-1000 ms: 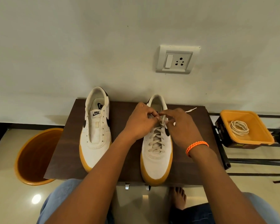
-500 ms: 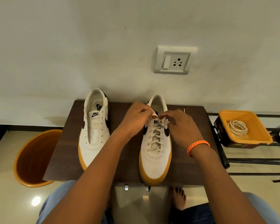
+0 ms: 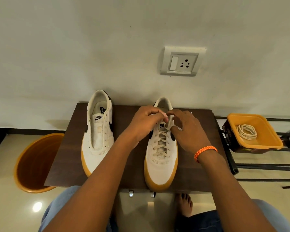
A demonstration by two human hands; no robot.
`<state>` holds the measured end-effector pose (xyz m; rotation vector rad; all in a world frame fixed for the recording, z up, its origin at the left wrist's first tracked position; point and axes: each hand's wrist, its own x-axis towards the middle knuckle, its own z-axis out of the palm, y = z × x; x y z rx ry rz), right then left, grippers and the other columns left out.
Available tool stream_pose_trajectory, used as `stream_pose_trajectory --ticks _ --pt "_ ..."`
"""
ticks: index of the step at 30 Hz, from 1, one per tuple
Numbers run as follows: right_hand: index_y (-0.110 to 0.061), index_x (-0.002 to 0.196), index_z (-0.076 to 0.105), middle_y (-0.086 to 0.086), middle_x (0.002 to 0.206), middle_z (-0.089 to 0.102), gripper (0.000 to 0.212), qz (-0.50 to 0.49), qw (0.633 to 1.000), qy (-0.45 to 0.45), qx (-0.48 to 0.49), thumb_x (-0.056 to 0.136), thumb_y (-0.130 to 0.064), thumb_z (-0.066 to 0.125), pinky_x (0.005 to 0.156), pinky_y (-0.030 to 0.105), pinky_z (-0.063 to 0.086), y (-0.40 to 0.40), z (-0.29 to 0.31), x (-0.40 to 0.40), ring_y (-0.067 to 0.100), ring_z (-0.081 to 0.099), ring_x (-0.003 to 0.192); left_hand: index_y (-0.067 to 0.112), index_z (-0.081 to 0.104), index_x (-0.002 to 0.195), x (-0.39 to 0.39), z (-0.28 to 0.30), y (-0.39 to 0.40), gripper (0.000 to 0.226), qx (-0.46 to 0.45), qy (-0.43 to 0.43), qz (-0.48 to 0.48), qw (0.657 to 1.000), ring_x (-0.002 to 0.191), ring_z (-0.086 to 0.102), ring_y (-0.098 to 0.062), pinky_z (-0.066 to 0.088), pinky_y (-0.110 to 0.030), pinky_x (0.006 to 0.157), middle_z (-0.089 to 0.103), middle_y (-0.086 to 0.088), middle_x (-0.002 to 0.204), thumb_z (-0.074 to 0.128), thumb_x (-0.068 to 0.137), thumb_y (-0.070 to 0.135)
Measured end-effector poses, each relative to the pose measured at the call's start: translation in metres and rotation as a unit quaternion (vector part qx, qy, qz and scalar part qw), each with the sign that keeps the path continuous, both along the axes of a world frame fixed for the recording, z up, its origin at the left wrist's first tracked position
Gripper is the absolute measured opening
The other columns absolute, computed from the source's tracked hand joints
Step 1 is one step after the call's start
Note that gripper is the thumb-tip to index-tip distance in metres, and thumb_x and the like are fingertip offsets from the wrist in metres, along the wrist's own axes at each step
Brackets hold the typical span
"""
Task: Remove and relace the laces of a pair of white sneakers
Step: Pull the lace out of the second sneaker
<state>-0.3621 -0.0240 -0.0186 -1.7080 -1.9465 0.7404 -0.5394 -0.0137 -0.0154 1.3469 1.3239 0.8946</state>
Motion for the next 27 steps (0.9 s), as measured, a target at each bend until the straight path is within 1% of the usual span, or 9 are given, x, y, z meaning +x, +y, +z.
stream_pose_trajectory --ticks 3,4,6,9,13,18,20,22,27 --pt "-0.031 0.115 0.072 -0.006 0.119 0.053 0.025 -0.003 1.0 0.015 0.02 0.095 -0.017 0.067 0.081 0.018 0.043 0.0 -0.001 -0.002 0.01 0.056 0.104 0.031 0.077 0.08 0.001 -0.008 0.004 0.032 0.064 0.107 0.018 0.992 0.096 0.062 -0.013 0.054 -0.04 0.092 0.068 0.003 0.1 0.057 0.104 0.019" --pt "-0.031 0.103 0.073 -0.007 0.116 0.054 0.019 -0.002 1.0 0.018 0.021 0.093 -0.016 0.068 0.08 0.017 0.044 0.0 -0.001 -0.002 0.009 0.056 0.102 0.031 0.076 0.087 0.001 -0.011 0.005 0.029 0.08 0.154 0.022 0.985 0.099 0.06 -0.013 0.054 -0.039 0.093 0.063 0.002 0.106 0.055 0.105 0.021" --pt "-0.03 0.087 0.071 -0.009 0.108 0.054 0.02 -0.002 0.999 0.02 0.025 0.091 -0.01 0.067 0.079 0.02 0.045 -0.001 0.0 -0.001 0.006 0.057 0.095 0.025 0.077 0.103 0.002 -0.02 0.005 0.025 0.115 0.257 0.028 0.959 0.106 0.056 -0.014 0.054 -0.041 0.092 0.056 0.002 0.117 0.053 0.106 0.028" --pt "-0.028 0.084 0.069 -0.008 0.106 0.055 0.022 -0.01 0.999 0.01 0.034 0.09 -0.007 0.065 0.079 0.026 0.049 -0.002 0.001 -0.001 0.003 0.056 0.089 0.02 0.078 0.112 0.009 -0.025 0.005 0.034 0.134 0.348 0.046 0.927 0.111 0.053 -0.018 0.056 -0.044 0.088 0.05 0.0 0.125 0.053 0.105 0.042" --pt "-0.024 0.086 0.069 -0.008 0.106 0.057 0.023 -0.035 0.999 -0.007 0.031 0.094 -0.005 0.059 0.08 0.03 0.052 -0.001 -0.002 -0.003 0.005 0.056 0.085 0.019 0.077 0.112 0.022 -0.023 0.004 0.033 0.122 0.414 0.043 0.901 0.112 0.053 -0.021 0.057 -0.045 0.089 0.044 -0.002 0.131 0.065 0.1 0.046" --pt "-0.024 0.083 0.069 -0.004 0.105 0.061 0.024 -0.05 0.998 -0.006 0.029 0.096 -0.006 0.059 0.073 0.022 0.046 0.001 -0.006 0.0 0.004 0.054 0.08 0.021 0.077 0.114 0.024 -0.023 0.01 0.035 0.084 0.428 0.015 0.9 0.122 0.045 -0.025 0.053 -0.048 0.096 0.037 -0.003 0.135 0.068 0.097 0.05" --pt "-0.025 0.083 0.069 -0.004 0.105 0.06 0.025 -0.054 0.998 -0.004 0.024 0.096 -0.006 0.058 0.073 0.023 0.046 0.001 -0.006 -0.001 0.004 0.054 0.08 0.025 0.078 0.114 0.025 -0.023 0.013 0.026 0.051 0.385 0.002 0.922 0.124 0.038 -0.024 0.048 -0.048 0.101 0.031 -0.001 0.135 0.07 0.097 0.044" --pt "-0.025 0.083 0.069 -0.004 0.105 0.058 0.026 -0.056 0.998 0.001 0.02 0.095 -0.005 0.057 0.076 0.029 0.05 0.002 -0.004 -0.001 0.007 0.055 0.08 0.025 0.079 0.109 0.025 -0.024 0.015 0.02 0.034 0.334 0.017 0.942 0.118 0.033 -0.02 0.046 -0.045 0.102 0.029 0.003 0.133 0.073 0.095 0.038" --pt "-0.025 0.082 0.069 -0.003 0.107 0.058 0.028 -0.055 0.998 0.003 0.016 0.095 -0.004 0.056 0.08 0.034 0.054 0.0 -0.001 -0.001 0.009 0.056 0.083 0.036 0.081 0.094 0.022 -0.025 0.02 0.007 0.018 0.229 0.056 0.972 0.123 0.038 -0.018 0.048 -0.047 0.106 0.033 0.008 0.13 0.078 0.093 0.03"
